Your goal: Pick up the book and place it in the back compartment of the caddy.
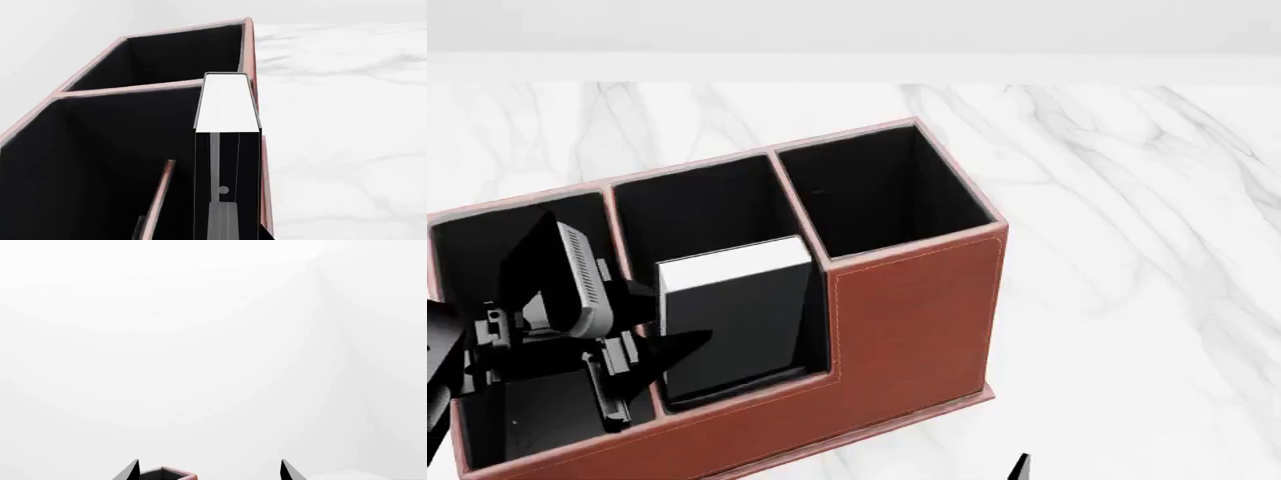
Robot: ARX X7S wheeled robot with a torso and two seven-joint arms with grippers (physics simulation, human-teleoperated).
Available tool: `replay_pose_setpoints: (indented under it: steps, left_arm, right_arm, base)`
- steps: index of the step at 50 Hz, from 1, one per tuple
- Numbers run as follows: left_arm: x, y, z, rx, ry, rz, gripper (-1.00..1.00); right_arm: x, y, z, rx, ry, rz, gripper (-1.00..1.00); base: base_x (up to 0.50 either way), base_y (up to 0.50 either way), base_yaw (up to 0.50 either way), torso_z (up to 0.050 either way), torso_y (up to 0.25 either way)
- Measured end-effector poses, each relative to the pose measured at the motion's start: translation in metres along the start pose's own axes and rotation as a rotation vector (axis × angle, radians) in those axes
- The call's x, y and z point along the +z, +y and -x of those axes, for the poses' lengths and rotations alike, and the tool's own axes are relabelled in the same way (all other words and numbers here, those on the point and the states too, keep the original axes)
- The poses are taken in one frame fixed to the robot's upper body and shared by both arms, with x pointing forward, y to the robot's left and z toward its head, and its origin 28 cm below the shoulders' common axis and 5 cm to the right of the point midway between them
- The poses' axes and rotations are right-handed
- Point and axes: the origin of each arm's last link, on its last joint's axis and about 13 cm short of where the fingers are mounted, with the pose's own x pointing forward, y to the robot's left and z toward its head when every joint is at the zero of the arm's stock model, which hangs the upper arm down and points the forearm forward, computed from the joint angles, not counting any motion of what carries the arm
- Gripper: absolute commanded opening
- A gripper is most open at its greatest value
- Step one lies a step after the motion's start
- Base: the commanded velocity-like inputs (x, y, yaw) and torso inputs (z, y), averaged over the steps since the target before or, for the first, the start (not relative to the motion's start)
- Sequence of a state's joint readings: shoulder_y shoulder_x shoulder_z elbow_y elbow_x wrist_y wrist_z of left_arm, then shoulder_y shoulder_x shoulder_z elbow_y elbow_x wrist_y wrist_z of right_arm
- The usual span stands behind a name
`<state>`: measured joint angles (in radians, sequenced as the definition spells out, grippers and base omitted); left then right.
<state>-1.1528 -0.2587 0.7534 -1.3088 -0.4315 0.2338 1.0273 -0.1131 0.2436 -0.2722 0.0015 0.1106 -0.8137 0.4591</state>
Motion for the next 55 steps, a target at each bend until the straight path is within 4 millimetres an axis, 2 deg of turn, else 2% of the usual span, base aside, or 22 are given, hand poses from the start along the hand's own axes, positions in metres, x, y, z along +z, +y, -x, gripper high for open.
replay_pose_setpoints:
  steps: [7, 8, 20, 35, 44, 55]
  left_arm:
    - [0.002, -0.001, -0.003, 0.006, -0.001, -0.021, -1.0]
    - [0.002, -0.001, -0.003, 0.009, -0.003, -0.023, 1.0]
    - [0.007, 0.001, -0.003, 0.11, -0.12, -0.007, 1.0]
    - [0.01, -0.002, 0.0, 0.172, -0.187, -0.012, 1.0]
    - [0.018, -0.016, 0.01, 0.199, -0.206, -0.038, 1.0]
    - [0.038, -0.047, 0.031, 0.217, -0.235, -0.093, 1.0]
  right_arm:
    - [-0.001, 0.0, 0.0, 0.001, 0.001, 0.0, 1.0]
    - [-0.001, 0.0, 0.0, 0.001, 0.002, 0.0, 1.0]
    - [-0.001, 0.0, 0.0, 0.001, 0.003, 0.0, 1.0]
    - [-0.002, 0.0, 0.0, 0.002, 0.004, 0.001, 1.0]
    - [-0.003, 0.0, -0.003, 0.001, 0.006, 0.007, 1.0]
    - [0.002, 0.002, -0.023, 0.001, -0.013, 0.034, 1.0]
  base:
    - [0.0, 0.0, 0.0, 0.001, 0.001]
    - [0.0, 0.0, 0.0, 0.0, 0.0]
    - [0.0, 0.0, 0.0, 0.0, 0.0]
    - [0.0, 0.0, 0.0, 0.0, 0.0]
    - [0.0, 0.0, 0.0, 0.0, 0.0]
    - [0.0, 0.0, 0.0, 0.0, 0.0]
